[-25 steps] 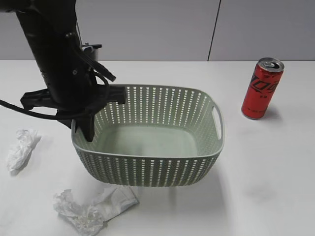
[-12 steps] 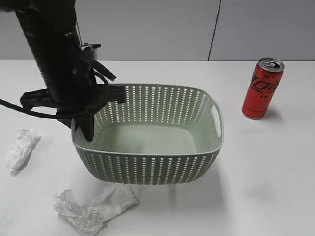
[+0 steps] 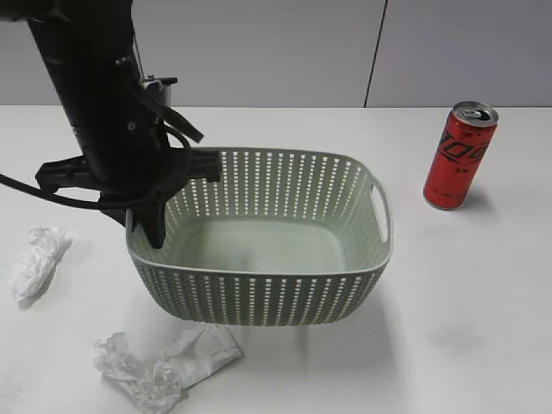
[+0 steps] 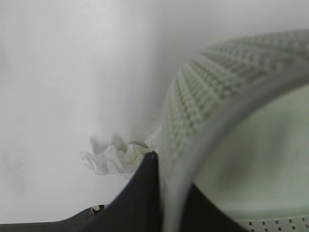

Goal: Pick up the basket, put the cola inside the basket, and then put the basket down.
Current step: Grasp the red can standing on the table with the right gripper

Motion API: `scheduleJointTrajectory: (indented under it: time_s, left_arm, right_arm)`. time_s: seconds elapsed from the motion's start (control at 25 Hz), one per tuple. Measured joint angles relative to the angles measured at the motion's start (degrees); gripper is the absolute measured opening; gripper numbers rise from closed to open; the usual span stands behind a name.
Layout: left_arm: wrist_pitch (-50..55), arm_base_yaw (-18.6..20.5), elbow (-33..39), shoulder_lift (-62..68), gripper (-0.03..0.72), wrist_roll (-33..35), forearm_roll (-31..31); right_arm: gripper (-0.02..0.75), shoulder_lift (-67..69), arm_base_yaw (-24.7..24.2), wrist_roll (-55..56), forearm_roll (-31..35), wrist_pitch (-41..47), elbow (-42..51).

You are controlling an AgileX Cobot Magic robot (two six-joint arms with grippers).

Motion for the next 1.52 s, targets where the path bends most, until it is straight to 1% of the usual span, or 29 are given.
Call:
scheduleJointTrajectory:
  time_s: [0.16,0.44,0.56,0.76,0.96,1.32,1.52]
  left_arm:
    - [0.0,0.0,0.0,0.0,-0.004,0.0,0.1]
    - [-0.7,0.0,0.0,0.0,-0.004,0.0,0.1]
    - [-1.2,0.0,0.0,0.0,-0.004,0.0,0.3]
    - [-3.0,0.0,0.0,0.0,-0.004,0.0,1.5]
    - [-3.8,0.0,0.0,0.0,-0.004,0.0,1.8]
    - [-3.9,0.0,0.0,0.0,-0.004,0.0,1.9]
    - [-3.9,0.0,0.0,0.0,-0.004,0.0,1.9]
  right_arm:
    - [0.607,0.0,0.0,0.0,0.3,-1.5,-0.7]
    - [0.611,2.0,0.0,0.3,0.4,-15.7,-3.9]
    - [0.605,8.2,0.0,0.8,0.6,-18.1,-5.9]
    - [0.594,24.3,0.0,0.9,0.6,-19.5,-12.0]
    - [0.594,41.5,0.0,0.9,0.6,-18.2,-23.1]
    - [0.598,74.4,0.0,3.5,0.6,-7.4,-48.0]
    - [0.605,89.8,0.0,5.6,0.6,-1.4,-61.4]
